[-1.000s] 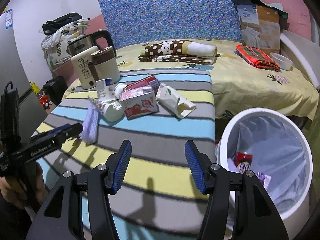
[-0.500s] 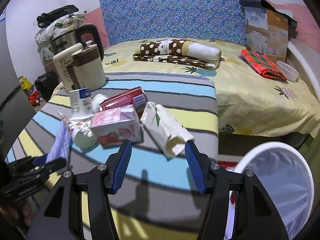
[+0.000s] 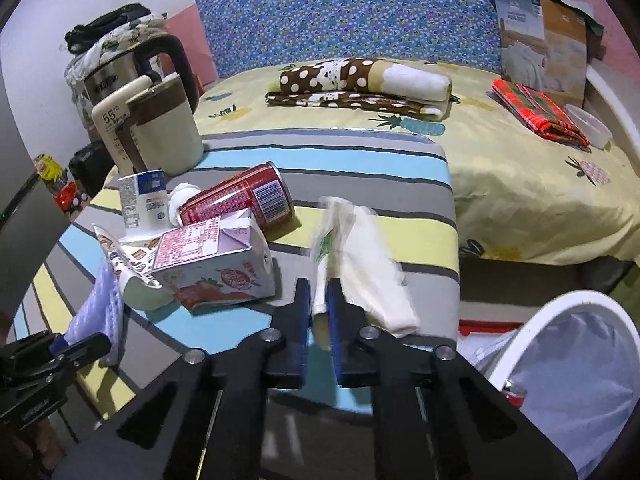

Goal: Collect trash
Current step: 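Grasp the white paper bag with the right tool while the left tool grasps another foam net, then carry the paper bag and foam net over the white bin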

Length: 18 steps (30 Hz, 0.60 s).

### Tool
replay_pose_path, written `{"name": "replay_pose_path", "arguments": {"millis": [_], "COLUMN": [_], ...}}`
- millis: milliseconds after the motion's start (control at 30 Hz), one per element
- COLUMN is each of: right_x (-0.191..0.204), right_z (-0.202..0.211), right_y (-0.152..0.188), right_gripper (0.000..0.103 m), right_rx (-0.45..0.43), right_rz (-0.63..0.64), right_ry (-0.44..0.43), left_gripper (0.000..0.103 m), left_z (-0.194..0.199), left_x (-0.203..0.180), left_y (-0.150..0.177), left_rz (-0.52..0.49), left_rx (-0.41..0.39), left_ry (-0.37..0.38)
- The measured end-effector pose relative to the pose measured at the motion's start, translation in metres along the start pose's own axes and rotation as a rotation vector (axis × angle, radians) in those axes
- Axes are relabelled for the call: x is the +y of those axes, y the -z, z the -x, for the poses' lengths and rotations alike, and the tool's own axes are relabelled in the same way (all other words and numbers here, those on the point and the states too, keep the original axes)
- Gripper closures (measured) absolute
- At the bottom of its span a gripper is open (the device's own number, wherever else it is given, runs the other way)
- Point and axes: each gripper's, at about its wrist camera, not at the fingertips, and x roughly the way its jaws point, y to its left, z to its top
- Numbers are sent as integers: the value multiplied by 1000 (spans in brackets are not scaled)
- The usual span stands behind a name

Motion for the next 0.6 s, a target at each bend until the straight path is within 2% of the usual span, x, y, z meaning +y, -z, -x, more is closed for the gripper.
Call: {"name": "replay_pose_path", "arguments": {"millis": [333,600], "right_x": [7,12], "right_z": [51,71], "right_y": [34,57], "right_gripper": [93,93], "right_rx": [-48,-42], "right_rz": [-61,-95], "right_ry": [-45,-77], "left_gripper": [88,88], "left_z": [25,50], "left_x": [-5,-16], "left_y": [20,37], "left_rz": [-37,-70], "left_rx": [-8,-14], "left_ry": [26,49]}}
